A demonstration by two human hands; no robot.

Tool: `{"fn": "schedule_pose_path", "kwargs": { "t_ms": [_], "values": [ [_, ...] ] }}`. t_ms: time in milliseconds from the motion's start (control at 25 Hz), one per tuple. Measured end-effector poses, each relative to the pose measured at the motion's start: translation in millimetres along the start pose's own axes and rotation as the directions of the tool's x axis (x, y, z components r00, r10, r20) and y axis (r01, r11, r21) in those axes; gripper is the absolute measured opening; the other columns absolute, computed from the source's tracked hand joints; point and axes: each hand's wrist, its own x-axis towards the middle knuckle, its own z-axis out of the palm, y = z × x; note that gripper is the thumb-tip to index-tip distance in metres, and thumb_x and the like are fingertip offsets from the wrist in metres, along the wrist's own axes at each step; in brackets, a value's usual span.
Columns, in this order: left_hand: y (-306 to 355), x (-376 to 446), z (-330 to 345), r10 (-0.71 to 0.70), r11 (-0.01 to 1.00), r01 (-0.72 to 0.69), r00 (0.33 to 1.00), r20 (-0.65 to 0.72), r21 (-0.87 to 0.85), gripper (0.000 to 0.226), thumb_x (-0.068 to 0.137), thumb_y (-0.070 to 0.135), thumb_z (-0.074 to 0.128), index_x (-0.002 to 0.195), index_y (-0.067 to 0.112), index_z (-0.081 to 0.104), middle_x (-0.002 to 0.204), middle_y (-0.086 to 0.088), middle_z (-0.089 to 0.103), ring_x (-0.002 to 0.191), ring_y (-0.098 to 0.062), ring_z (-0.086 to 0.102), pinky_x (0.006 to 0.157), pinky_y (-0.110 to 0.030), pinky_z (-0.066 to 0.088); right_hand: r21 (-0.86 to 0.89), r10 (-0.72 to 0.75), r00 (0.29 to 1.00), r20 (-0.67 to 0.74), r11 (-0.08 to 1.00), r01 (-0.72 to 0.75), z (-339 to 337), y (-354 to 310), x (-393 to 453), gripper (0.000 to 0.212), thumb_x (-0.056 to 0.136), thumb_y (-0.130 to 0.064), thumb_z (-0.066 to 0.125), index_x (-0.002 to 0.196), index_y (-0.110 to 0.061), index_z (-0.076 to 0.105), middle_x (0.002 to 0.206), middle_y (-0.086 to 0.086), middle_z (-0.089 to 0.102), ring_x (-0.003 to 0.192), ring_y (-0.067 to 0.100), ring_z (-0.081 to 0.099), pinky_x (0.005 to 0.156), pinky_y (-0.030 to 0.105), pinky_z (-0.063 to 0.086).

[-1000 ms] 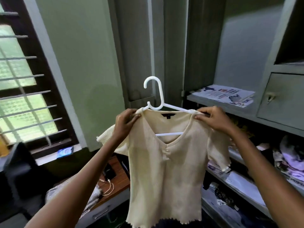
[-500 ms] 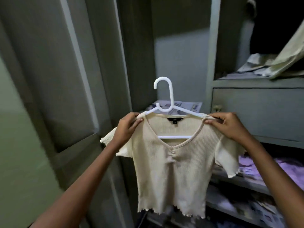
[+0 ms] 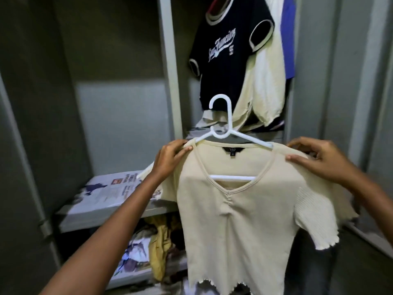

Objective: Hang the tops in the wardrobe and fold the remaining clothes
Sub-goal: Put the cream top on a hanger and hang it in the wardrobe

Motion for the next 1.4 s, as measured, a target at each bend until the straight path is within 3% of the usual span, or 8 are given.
{"fn": "schedule_pose_path", "kwargs": {
  "t_ms": [80, 200, 240, 360, 520, 880, 1040, 1400],
  "values": [
    [10.7, 29.0, 12.3, 0.063, 0.994, -0.059, 0.997, 0.043, -0.088, 0.026, 0.091, 0.026, 0.061, 0.111, 0.01, 0.067, 0.104, 0.002, 0.066, 0.094, -0.015, 0.059, 0.08, -0.032, 0.045, -0.009, 0.039, 0.999, -0.022, 0.999, -0.039, -19.6, -3.3, 1.4, 0.01, 0.076, -0.051, 0.067, 0.084, -0.05, 0.063, 0.087, -0.007, 0.069, 0.079, -0.001, 0.061, 0.072, 0.007, 0.043],
    [26.7, 69.3, 25.2, 0.126, 0.981, -0.114, 0.99, 0.068, -0.159, 0.026, 0.091, 0.031, 0.059, 0.108, 0.014, 0.067, 0.091, 0.001, 0.065, 0.083, -0.017, 0.059, 0.073, -0.034, 0.045, -0.117, 0.05, 0.981, -0.186, 0.99, -0.073, -43.5, -11.4, 10.5, 0.018, 0.083, -0.014, 0.069, 0.091, -0.031, 0.067, 0.093, 0.006, 0.069, 0.078, -0.007, 0.059, 0.072, 0.004, 0.041],
    [32.5, 81.0, 28.3, 0.131, 0.977, -0.12, 0.99, 0.053, -0.178, 0.026, 0.091, 0.032, 0.058, 0.108, 0.015, 0.067, 0.088, 0.001, 0.064, 0.08, -0.017, 0.058, 0.071, -0.034, 0.044, -0.159, 0.025, 0.971, -0.239, 0.985, -0.065, -49.9, -15.3, 18.0, 0.013, 0.084, -0.021, 0.069, 0.097, -0.021, 0.069, 0.095, 0.008, 0.07, 0.079, -0.003, 0.06, 0.072, 0.007, 0.042],
    [49.4, 109.3, 30.7, 0.103, 0.974, -0.105, 0.994, -0.022, -0.202, 0.03, 0.093, 0.028, 0.055, 0.117, 0.011, 0.061, 0.101, -0.002, 0.062, 0.091, -0.019, 0.058, 0.075, -0.03, 0.046, -0.311, -0.09, 0.952, -0.292, 0.95, -0.006, -72.4, -41.6, 46.3, 0.051, 0.077, -0.054, 0.057, 0.105, -0.013, 0.069, 0.096, 0.01, 0.071, 0.085, 0.02, 0.065, 0.08, 0.031, 0.049],
    [58.6, 135.9, 16.9, 0.038, 0.985, -0.06, 0.991, -0.132, -0.16, 0.043, 0.093, 0.024, 0.056, 0.132, 0.009, 0.049, 0.132, -0.007, 0.052, 0.119, -0.021, 0.05, 0.095, -0.027, 0.04, -0.493, -0.237, 0.903, -0.359, 0.869, 0.032, -107.1, -76.5, 98.2, 0.036, 0.085, -0.03, 0.066, 0.108, -0.002, 0.068, 0.099, 0.025, 0.069, 0.092, 0.04, 0.065, 0.088, 0.05, 0.049],
    [57.4, 180.6, -31.0, 0.157, 0.92, -0.09, 0.977, -0.146, 0.382, 0.059, 0.089, 0.032, 0.056, 0.139, 0.006, 0.035, 0.147, -0.011, 0.032, 0.137, -0.025, 0.027, 0.113, -0.039, 0.017, -0.55, -0.246, 0.809, -0.534, 0.828, -0.111, -123.7, -137.7, 206.2, 0.036, 0.094, -0.023, 0.054, 0.124, -0.003, 0.058, 0.119, 0.023, 0.061, 0.108, 0.036, 0.057, 0.09, 0.04, 0.045],
    [50.7, 205.9, -38.8, 0.121, 0.872, -0.031, 0.981, -0.153, 0.489, 0.069, 0.088, 0.038, 0.056, 0.143, 0.009, 0.027, 0.155, -0.012, 0.018, 0.144, -0.026, 0.012, 0.117, -0.042, 0.009, -0.564, -0.264, 0.781, -0.566, 0.815, -0.133, -115.6, -144.1, 261.6, 0.03, 0.093, -0.02, 0.056, 0.119, -0.006, 0.061, 0.112, 0.02, 0.063, 0.103, 0.035, 0.058, 0.084, 0.039, 0.047],
    [43.4, 302.3, -47.1, 0.292, 0.73, -0.019, 0.913, -0.286, 0.683, 0.072, 0.091, 0.042, 0.048, 0.148, 0.01, 0.017, 0.158, -0.012, 0.002, 0.146, -0.026, -0.002, 0.117, -0.04, 0.001, -0.543, -0.305, 0.734, -0.607, 0.833, -0.104, -85.4, -118.9, 383.8, 0.022, 0.092, -0.015, 0.056, 0.11, -0.006, 0.064, 0.103, 0.018, 0.064, 0.097, 0.033, 0.059, 0.078, 0.04, 0.048]
  ]
}}
